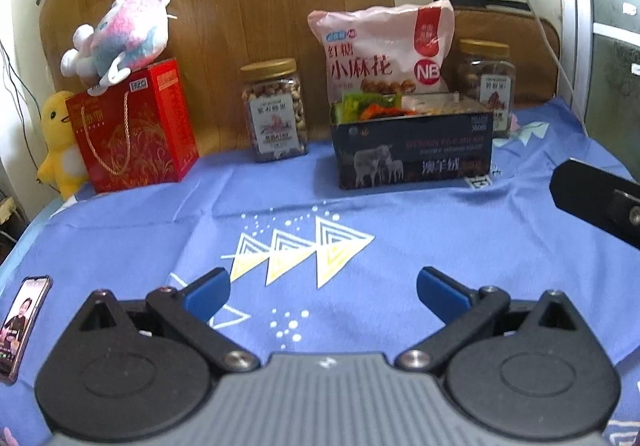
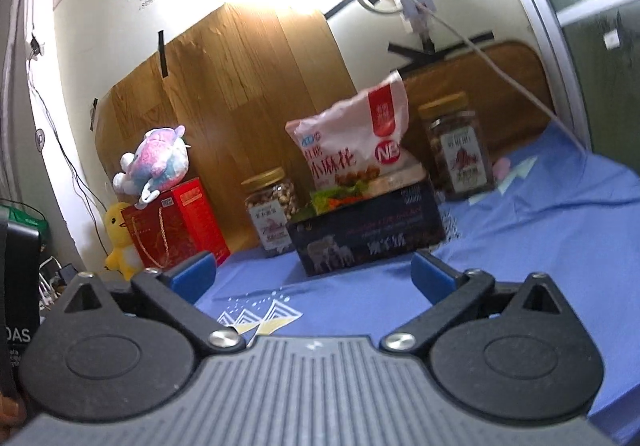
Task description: Organize snacks
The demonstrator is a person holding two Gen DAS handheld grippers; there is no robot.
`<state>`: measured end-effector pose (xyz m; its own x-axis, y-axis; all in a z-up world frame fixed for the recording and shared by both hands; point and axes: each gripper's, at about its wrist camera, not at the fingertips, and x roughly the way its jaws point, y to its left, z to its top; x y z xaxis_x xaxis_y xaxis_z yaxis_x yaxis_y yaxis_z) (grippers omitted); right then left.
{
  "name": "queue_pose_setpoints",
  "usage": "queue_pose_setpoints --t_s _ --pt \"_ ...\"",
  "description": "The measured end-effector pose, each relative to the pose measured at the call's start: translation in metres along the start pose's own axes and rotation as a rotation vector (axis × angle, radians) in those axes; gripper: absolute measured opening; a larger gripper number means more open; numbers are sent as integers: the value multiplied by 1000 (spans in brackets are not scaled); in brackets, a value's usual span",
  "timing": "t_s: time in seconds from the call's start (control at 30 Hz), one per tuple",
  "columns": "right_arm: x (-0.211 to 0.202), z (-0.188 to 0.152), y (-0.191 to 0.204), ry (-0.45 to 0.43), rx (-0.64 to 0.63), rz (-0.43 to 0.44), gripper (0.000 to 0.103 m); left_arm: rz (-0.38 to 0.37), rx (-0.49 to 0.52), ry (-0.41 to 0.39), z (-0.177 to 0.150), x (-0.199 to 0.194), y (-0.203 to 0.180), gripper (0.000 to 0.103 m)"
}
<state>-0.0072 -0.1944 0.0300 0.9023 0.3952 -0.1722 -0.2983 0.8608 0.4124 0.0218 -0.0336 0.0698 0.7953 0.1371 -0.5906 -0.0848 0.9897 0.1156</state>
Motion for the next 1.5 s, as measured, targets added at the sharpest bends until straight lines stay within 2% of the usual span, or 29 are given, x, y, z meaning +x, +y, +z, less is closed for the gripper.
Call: queue_pose_setpoints --t_s 0.37,0.67,1.33,1.5 --pt "-4 0 -3 -5 55 2 103 21 -16 75 0 7 3 103" --pt "-4 -1 -4 -9 70 -10 103 70 28 52 -3 4 -2 103" --pt "-1 -3 -7 6 66 -15 103 110 58 49 -6 9 -1 103" --pt "-1 -4 -8 3 66 -18 103 139 74 11 -6 4 -2 103"
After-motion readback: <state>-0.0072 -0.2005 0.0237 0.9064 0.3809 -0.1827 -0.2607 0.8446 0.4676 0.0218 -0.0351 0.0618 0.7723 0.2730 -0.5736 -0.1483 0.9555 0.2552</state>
